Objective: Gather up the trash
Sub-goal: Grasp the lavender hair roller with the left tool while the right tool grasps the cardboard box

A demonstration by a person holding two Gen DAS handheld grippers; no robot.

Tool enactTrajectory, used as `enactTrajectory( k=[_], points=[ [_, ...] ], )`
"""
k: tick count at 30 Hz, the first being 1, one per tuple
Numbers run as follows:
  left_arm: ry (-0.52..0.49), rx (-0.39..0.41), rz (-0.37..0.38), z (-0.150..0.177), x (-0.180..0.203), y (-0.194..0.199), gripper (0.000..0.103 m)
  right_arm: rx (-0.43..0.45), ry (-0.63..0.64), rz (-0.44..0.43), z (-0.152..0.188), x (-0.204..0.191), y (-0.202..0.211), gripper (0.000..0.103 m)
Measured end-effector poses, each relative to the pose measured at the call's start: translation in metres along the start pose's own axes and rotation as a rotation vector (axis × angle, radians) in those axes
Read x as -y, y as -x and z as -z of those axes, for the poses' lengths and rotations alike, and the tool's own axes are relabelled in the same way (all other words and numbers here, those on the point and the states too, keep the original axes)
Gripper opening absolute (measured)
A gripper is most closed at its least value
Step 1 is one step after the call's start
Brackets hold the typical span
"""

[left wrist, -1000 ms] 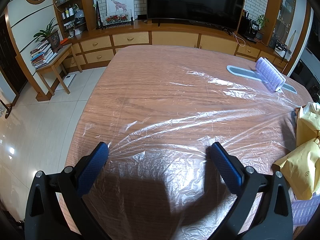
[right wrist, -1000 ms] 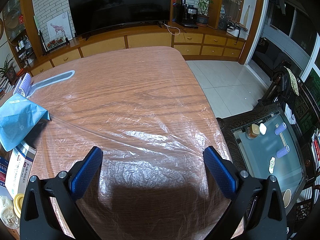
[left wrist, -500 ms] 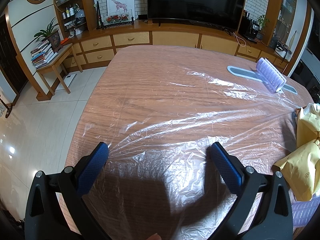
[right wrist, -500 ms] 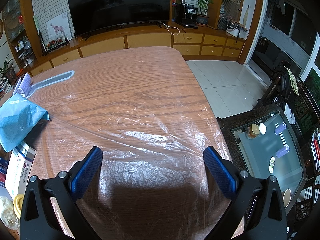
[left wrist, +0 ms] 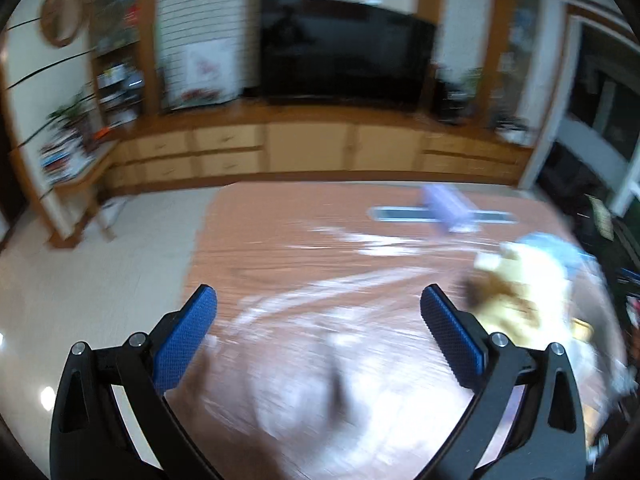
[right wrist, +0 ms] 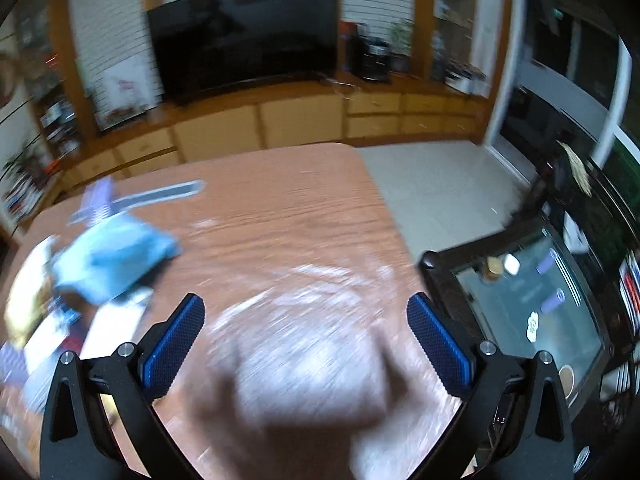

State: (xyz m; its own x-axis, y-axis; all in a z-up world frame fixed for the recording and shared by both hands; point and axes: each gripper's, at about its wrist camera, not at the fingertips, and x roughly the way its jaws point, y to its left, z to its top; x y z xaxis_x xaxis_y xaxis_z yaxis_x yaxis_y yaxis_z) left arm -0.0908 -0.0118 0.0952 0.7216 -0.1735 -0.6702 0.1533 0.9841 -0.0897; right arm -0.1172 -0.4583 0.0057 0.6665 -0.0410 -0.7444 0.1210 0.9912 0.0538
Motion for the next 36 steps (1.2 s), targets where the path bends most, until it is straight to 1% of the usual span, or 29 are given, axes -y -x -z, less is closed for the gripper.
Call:
enactTrajectory(
  k=[2,4,5,6,7,8,10,14,17,18,19,20,21,22,23,26,27,28,30,33,36],
  points=[
    [-0.054,0.011,0.063,0.008,0.019,0.017,0.101,0.009,0.061,-0.070,0.012,-0.023,0.022,0.099],
    [-0.125,0.003,0.118,0.022,0.045,0.028,0.101,0.014,0.118,-0.202,0.026,-0.047,0.043,0.099],
    [-0.150,-0.012,0.153,0.029,0.056,0.031,0.101,0.014,0.153,-0.281,0.037,-0.061,0.055,0.099],
    [-0.159,-0.024,0.175,0.034,0.060,0.032,0.101,0.006,0.183,-0.337,0.045,-0.074,0.063,0.099],
    [-0.167,-0.043,0.202,0.040,0.069,0.031,0.101,-0.001,0.206,-0.369,0.049,-0.086,0.069,0.099],
    [-0.175,-0.056,0.226,0.045,0.077,0.030,0.101,-0.015,0.252,-0.406,0.060,-0.102,0.074,0.099],
    [-0.196,-0.071,0.261,0.054,0.091,0.028,0.101,-0.037,0.327,-0.442,0.078,-0.128,0.081,0.099],
    [-0.242,-0.104,0.313,0.063,0.112,0.014,0.101,-0.092,0.418,-0.482,0.110,-0.165,0.083,0.099],
    [-0.283,-0.134,0.328,0.067,0.119,0.001,0.101,-0.086,0.478,-0.443,0.123,-0.182,0.081,0.099],
    [-0.286,-0.142,0.332,0.067,0.120,-0.005,0.099,-0.084,0.482,-0.442,0.123,-0.188,0.079,0.099],
    [-0.281,-0.153,0.339,0.067,0.121,-0.009,0.092,-0.082,0.484,-0.440,0.124,-0.191,0.078,0.099],
    [-0.272,-0.163,0.346,0.067,0.120,-0.012,0.090,-0.074,0.486,-0.429,0.124,-0.193,0.077,0.099],
    [-0.254,-0.179,0.358,0.067,0.118,-0.017,0.087,-0.071,0.484,-0.418,0.125,-0.195,0.075,0.098],
    [-0.231,-0.182,0.382,0.066,0.116,-0.020,0.086,-0.074,0.480,-0.412,0.124,-0.197,0.069,0.094],
    [-0.210,-0.187,0.395,0.066,0.114,-0.022,0.086,-0.078,0.472,-0.411,0.125,-0.199,0.065,0.092],
    [-0.192,-0.182,0.399,0.069,0.112,-0.022,0.084,-0.094,0.436,-0.418,0.125,-0.201,0.058,0.081],
    [-0.191,-0.181,0.404,0.070,0.111,-0.022,0.082,-0.101,0.425,-0.428,0.126,-0.201,0.055,0.078],
    [-0.187,-0.182,0.418,0.071,0.110,-0.022,0.077,-0.109,0.418,-0.434,0.126,-0.202,0.052,0.074],
    [-0.159,-0.192,0.452,0.071,0.107,-0.023,0.072,-0.124,0.408,-0.435,0.127,-0.202,0.047,0.072],
    [-0.147,-0.201,0.461,0.071,0.104,-0.024,0.068,-0.130,0.384,-0.443,0.130,-0.200,0.051,0.072],
    [-0.139,-0.211,0.464,0.075,0.102,-0.028,0.066,-0.128,0.376,-0.429,0.131,-0.199,0.050,0.072]
  ],
)
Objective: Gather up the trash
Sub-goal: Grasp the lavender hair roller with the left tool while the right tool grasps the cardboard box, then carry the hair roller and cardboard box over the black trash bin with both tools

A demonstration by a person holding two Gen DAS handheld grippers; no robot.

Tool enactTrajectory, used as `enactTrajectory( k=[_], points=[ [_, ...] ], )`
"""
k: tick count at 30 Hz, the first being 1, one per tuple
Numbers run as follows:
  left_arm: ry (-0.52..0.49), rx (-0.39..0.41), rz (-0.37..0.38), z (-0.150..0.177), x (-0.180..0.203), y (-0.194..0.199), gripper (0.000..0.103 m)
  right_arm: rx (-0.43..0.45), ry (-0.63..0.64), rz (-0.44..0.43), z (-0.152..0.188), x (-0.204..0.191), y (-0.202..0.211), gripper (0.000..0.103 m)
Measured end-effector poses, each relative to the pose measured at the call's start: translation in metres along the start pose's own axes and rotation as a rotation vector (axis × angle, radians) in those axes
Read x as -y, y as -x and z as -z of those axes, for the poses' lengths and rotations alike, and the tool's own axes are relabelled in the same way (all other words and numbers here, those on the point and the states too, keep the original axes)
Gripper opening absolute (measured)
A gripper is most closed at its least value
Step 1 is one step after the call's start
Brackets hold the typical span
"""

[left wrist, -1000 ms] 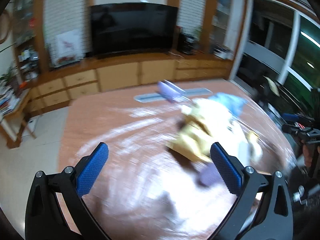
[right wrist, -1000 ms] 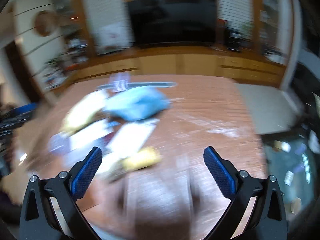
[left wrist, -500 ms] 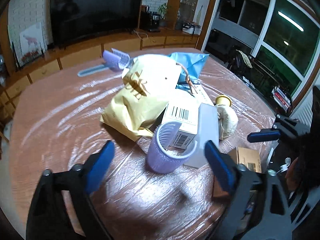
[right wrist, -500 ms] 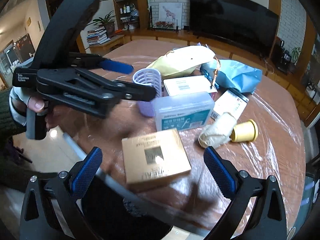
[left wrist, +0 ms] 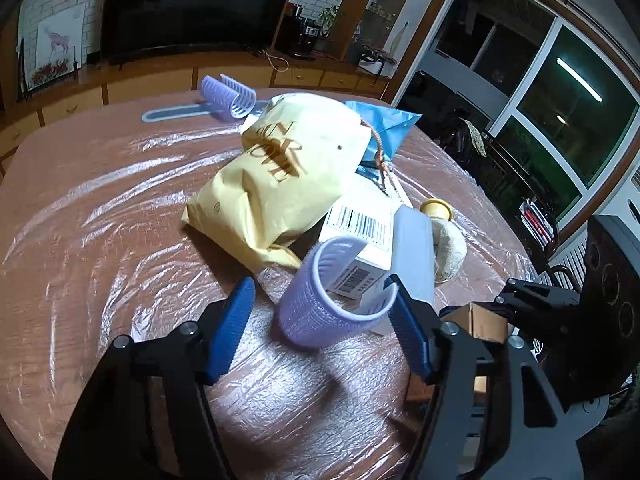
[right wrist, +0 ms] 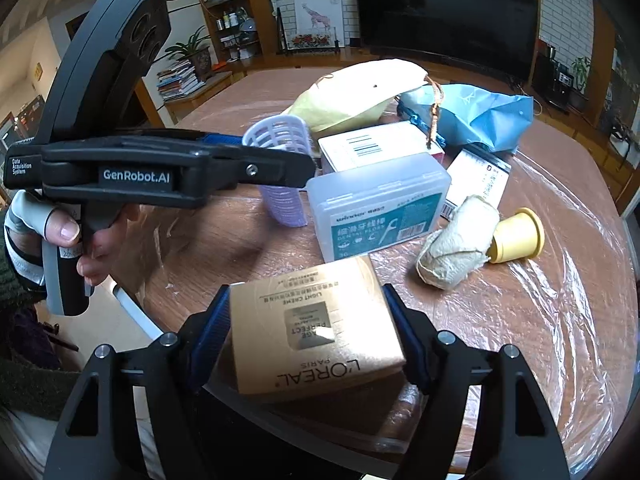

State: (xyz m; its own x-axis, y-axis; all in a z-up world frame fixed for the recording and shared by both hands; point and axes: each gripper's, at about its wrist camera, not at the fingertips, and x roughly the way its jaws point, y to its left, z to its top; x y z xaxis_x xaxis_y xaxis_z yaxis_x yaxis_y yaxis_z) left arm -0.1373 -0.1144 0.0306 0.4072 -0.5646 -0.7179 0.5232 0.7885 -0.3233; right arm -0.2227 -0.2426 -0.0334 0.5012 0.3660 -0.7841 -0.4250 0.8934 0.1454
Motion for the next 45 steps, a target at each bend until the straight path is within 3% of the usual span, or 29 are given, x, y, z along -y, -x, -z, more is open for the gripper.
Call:
enactTrajectory(
  k=[3,6,7,13,28,35,45],
  points=[
    [0.010,0.001,-0.004,0.003,-0.002,-0.001,0.062,-0.002,0.001,0.000,-0.002,-0.003,-0.002,0.072],
    [-0.019,0.013,-0.016,0.003,0.004,-0.001,0.050,0.001,0.004,0.010,-0.005,-0.006,-0.004,0.065],
    [-0.031,0.013,-0.026,0.003,0.006,-0.002,0.049,-0.001,-0.001,0.007,-0.007,-0.007,-0.006,0.060],
    [-0.021,0.036,-0.054,0.003,0.007,0.008,0.043,0.019,-0.065,-0.018,-0.009,-0.004,-0.004,0.058],
    [0.014,0.080,-0.016,0.010,0.003,0.041,0.042,0.083,-0.167,-0.051,-0.014,0.009,0.016,0.057],
    [-0.004,0.082,0.007,0.022,0.008,0.055,0.042,0.097,-0.193,-0.014,-0.008,0.010,0.025,0.057],
    [-0.025,0.074,-0.027,0.038,0.020,0.071,0.042,0.062,-0.219,0.028,0.006,0.006,0.046,0.057]
  ],
)
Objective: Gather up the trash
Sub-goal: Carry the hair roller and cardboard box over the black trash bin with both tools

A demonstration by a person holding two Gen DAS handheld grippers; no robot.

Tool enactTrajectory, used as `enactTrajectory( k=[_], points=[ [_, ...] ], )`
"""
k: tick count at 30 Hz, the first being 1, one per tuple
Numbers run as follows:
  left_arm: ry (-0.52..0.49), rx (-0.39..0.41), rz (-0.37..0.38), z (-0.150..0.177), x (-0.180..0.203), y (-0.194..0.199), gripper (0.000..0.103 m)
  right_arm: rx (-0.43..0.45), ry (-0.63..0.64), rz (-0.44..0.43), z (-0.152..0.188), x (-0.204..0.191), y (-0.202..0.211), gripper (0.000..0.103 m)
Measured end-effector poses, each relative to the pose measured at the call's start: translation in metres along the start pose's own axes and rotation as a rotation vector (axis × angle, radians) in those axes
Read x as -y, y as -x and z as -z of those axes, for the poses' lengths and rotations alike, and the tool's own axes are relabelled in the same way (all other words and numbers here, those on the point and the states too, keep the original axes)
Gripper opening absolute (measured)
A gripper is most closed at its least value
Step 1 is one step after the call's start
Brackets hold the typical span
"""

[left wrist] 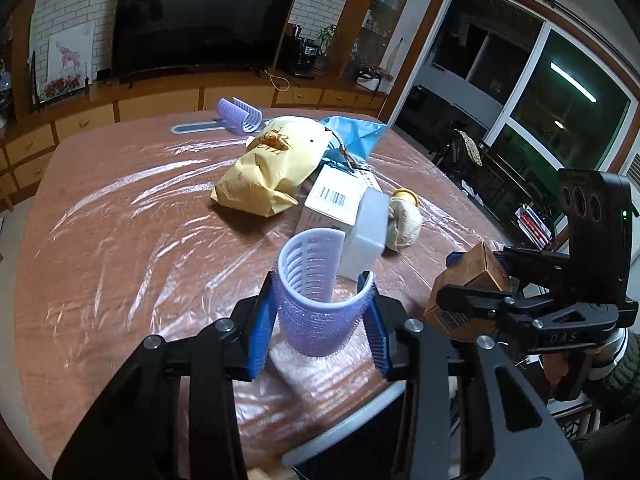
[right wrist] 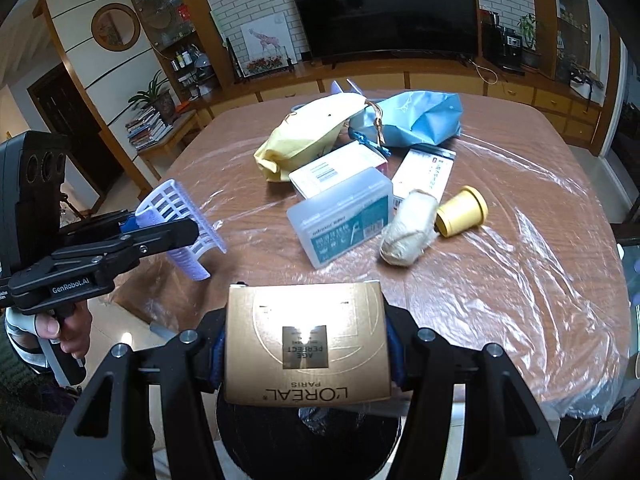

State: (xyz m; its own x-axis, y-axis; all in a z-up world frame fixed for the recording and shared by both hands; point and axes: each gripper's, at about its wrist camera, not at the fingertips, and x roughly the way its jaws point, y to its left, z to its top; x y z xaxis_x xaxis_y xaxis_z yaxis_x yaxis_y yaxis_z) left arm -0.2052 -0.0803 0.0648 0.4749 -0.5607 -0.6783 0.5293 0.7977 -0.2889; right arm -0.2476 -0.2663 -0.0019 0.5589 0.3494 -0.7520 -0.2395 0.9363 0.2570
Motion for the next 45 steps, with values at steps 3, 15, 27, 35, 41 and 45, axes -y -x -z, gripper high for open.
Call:
enactTrajectory(
  k=[3,15,27,35,41,45],
  points=[
    [-0.002,0.002,-0.023,0.006,0.008,0.006,0.042,-0.009,0.013,-0.027,0.004,0.001,0.007,0.057],
    [0.029,-0.012,-0.068,0.042,0.051,0.021,0.042,-0.072,0.099,-0.154,0.038,-0.002,0.031,0.057],
    [0.029,-0.078,-0.083,0.082,0.083,0.014,0.042,-0.145,0.085,-0.189,0.076,0.010,0.027,0.057],
    [0.020,-0.120,-0.104,0.099,0.091,-0.001,0.042,-0.181,0.088,-0.189,0.091,0.014,0.019,0.057],
    [0.020,-0.160,-0.127,0.110,0.089,-0.014,0.042,-0.202,0.096,-0.154,0.096,0.017,0.005,0.057],
    [0.023,-0.179,-0.142,0.115,0.087,-0.022,0.042,-0.211,0.102,-0.122,0.102,0.017,-0.006,0.057]
  ],
)
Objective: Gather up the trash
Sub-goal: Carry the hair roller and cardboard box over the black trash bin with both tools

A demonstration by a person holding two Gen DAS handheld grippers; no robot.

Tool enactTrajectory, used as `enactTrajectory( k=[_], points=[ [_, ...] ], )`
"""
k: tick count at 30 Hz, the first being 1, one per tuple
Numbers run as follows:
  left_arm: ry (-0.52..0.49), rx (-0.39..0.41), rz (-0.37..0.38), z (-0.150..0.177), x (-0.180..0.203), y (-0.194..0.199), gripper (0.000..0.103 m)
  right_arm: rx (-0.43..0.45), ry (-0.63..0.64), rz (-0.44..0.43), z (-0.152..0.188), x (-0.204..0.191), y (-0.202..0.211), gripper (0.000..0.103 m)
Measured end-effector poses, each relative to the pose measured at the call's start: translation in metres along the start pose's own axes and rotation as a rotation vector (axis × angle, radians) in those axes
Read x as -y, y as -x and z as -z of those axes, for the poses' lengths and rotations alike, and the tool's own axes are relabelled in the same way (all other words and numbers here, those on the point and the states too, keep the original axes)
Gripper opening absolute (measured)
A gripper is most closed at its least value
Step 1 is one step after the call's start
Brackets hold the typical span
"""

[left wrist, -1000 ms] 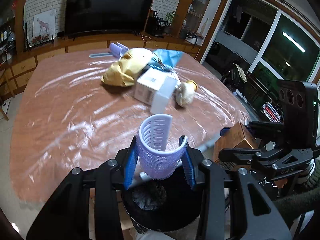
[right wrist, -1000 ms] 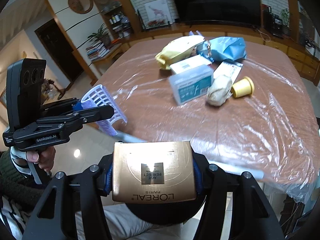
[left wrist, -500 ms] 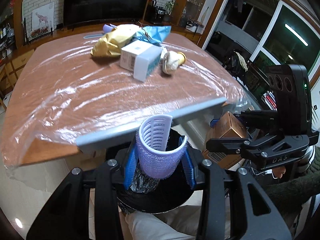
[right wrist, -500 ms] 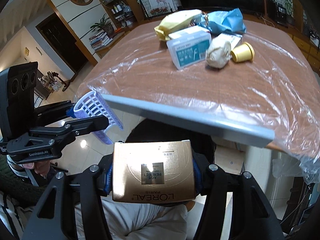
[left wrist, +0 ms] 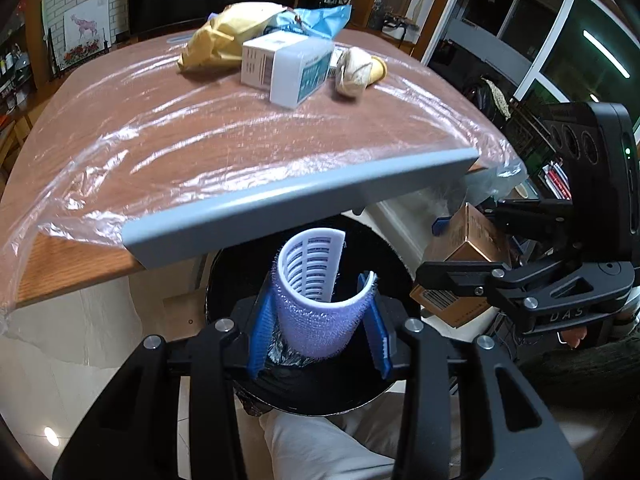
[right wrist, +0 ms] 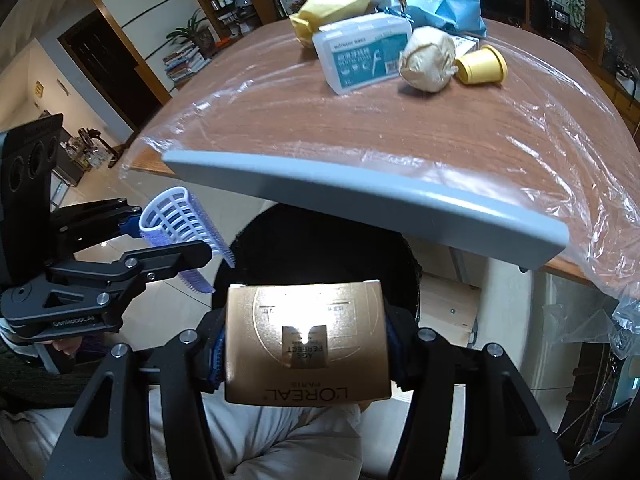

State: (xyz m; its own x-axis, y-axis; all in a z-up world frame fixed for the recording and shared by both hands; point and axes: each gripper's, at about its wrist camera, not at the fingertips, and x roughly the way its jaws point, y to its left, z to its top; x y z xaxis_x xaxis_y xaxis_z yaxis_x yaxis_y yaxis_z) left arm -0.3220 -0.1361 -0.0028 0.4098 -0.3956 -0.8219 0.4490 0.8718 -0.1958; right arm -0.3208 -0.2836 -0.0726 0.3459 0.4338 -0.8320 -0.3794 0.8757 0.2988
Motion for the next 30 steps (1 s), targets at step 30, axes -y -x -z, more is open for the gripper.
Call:
enactTrajectory(
  k=[30],
  points=[
    [-0.018,-0.072,-0.060,0.010,-0.013,-0.035,0.042,-0.010,-0.047,0.090,0.008,-0.010,-0.033,0.058]
  ],
)
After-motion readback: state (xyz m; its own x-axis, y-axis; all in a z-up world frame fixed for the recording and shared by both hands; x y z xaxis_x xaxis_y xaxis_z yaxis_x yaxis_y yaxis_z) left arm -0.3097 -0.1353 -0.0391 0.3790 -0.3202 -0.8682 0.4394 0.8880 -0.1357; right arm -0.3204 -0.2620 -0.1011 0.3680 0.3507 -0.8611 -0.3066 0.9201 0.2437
